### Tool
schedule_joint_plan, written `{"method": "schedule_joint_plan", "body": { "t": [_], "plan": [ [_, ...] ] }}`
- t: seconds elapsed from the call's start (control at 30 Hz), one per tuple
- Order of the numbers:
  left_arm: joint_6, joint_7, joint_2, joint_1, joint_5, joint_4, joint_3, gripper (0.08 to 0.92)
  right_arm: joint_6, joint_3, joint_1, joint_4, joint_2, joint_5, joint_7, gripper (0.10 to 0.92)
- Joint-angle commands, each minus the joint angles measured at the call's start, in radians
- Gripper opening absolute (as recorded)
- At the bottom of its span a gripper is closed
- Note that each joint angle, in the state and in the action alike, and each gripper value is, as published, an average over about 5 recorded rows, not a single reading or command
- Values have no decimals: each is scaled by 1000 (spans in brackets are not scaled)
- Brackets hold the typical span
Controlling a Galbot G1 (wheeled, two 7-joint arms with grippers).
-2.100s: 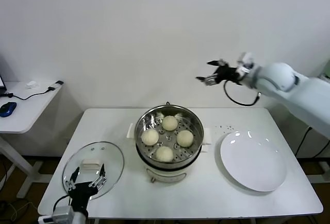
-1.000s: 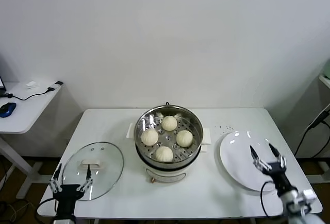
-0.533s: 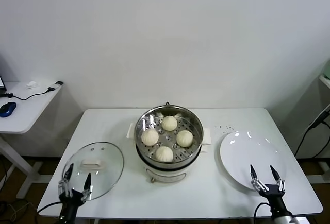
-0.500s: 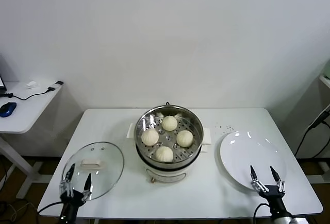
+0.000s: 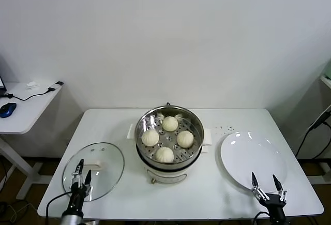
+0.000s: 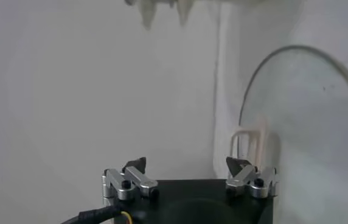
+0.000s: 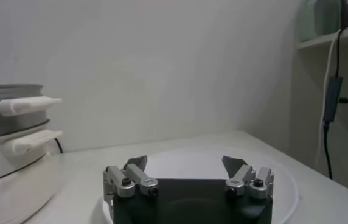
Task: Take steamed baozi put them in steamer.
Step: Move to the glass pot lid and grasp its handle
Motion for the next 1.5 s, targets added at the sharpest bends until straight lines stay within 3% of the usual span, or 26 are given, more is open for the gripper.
{"method": "schedule_joint_plan", "body": {
  "t": [0.03, 0.63, 1.2, 1.4, 1.5],
  "plan": [
    [77, 24, -1, -114, 75, 112, 16, 823, -6, 17, -46, 61, 24, -14, 8, 823],
    [125, 38, -5, -191, 96, 197, 24, 806, 7, 15, -62, 37, 45, -32, 1, 823],
    [101, 6, -31, -205, 104, 251, 14, 334, 1, 0, -48, 24, 64, -46, 0, 823],
    [82, -3, -34, -199, 73, 197, 1, 171, 0, 0, -47, 24, 64, -46, 1, 823],
    [83, 3, -27, -189, 47, 144, -4, 143, 1, 0, -47, 25, 64, -46, 1, 823]
  ]
}}
